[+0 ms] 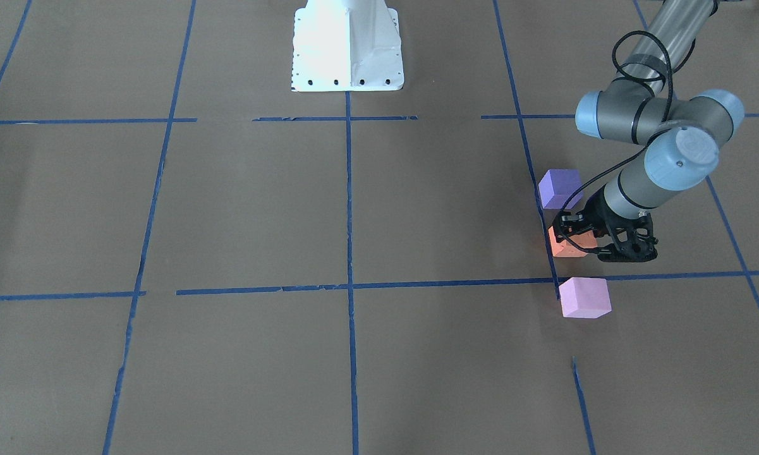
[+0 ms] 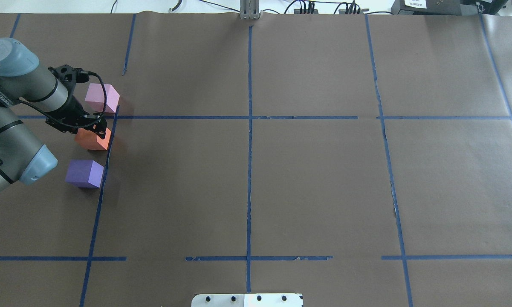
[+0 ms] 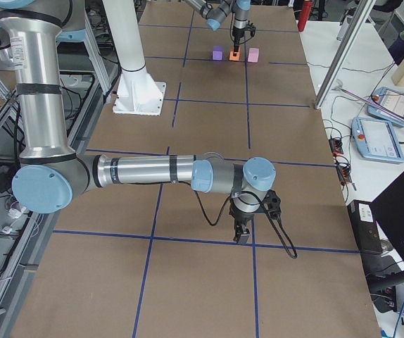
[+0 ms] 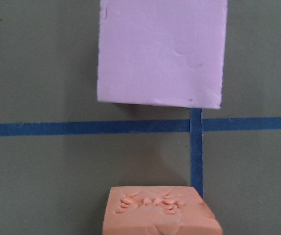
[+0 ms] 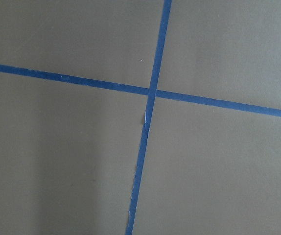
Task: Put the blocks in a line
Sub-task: 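Carry the orange cube with the left gripper to just below the pink cube, then lower the orange cube between the pink and purple cubes and open the left gripper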
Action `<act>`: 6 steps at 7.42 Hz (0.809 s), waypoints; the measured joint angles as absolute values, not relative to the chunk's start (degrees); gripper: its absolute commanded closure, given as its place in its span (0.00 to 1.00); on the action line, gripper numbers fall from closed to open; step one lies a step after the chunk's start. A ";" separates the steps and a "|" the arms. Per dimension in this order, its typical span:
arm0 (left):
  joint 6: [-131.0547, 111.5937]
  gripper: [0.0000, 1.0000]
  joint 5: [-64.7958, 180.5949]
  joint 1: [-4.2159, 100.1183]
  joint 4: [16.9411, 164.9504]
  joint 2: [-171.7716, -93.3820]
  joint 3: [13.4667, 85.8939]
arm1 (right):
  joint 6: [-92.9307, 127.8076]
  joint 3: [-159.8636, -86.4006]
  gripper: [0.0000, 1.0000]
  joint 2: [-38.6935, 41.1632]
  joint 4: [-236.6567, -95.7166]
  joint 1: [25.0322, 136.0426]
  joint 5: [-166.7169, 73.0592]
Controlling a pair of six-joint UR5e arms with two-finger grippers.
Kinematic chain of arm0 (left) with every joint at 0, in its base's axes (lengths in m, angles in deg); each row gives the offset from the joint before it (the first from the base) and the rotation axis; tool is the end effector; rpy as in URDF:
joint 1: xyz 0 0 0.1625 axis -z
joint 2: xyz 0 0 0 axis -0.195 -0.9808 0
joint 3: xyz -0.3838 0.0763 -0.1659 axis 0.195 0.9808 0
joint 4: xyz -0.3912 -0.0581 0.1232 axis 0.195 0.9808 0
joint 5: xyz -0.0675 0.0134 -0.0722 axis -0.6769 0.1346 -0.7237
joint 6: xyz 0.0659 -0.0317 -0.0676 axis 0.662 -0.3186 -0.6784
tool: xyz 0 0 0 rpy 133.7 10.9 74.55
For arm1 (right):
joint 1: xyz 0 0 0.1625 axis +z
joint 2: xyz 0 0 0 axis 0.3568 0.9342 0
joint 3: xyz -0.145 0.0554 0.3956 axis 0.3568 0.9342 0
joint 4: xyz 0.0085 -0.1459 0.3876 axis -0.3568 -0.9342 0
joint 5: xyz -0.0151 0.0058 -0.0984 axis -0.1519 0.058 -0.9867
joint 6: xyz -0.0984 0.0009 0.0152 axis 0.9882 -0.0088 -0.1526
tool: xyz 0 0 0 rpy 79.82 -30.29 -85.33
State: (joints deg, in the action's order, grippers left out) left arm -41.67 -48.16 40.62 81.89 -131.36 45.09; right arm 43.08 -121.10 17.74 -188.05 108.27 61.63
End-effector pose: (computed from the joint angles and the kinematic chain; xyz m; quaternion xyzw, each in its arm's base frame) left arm 0.3380 -0.5480 0.4800 -0.0163 0.4046 0.0208 0.9141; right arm 0.0436 -0.5150 0.6368 -0.0128 -0.3552 -0.0834 0.9310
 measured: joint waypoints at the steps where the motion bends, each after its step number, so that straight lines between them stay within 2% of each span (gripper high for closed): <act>1: -41.67 0.35 -48.33 40.62 81.89 -131.37 45.00 | 43.08 -121.10 0.00 17.73 -188.05 108.27 61.63; 2: -41.67 0.04 -48.40 40.61 81.89 -131.40 44.97 | 43.08 -121.10 0.00 17.74 -188.05 108.27 61.63; 3: -41.69 0.01 -48.43 40.62 81.89 -131.43 44.94 | 43.08 -121.10 0.00 17.74 -188.05 108.27 61.63; 6: -41.85 0.00 -48.45 40.67 81.87 -131.44 44.94 | 43.08 -121.10 0.00 17.73 -188.05 108.27 61.63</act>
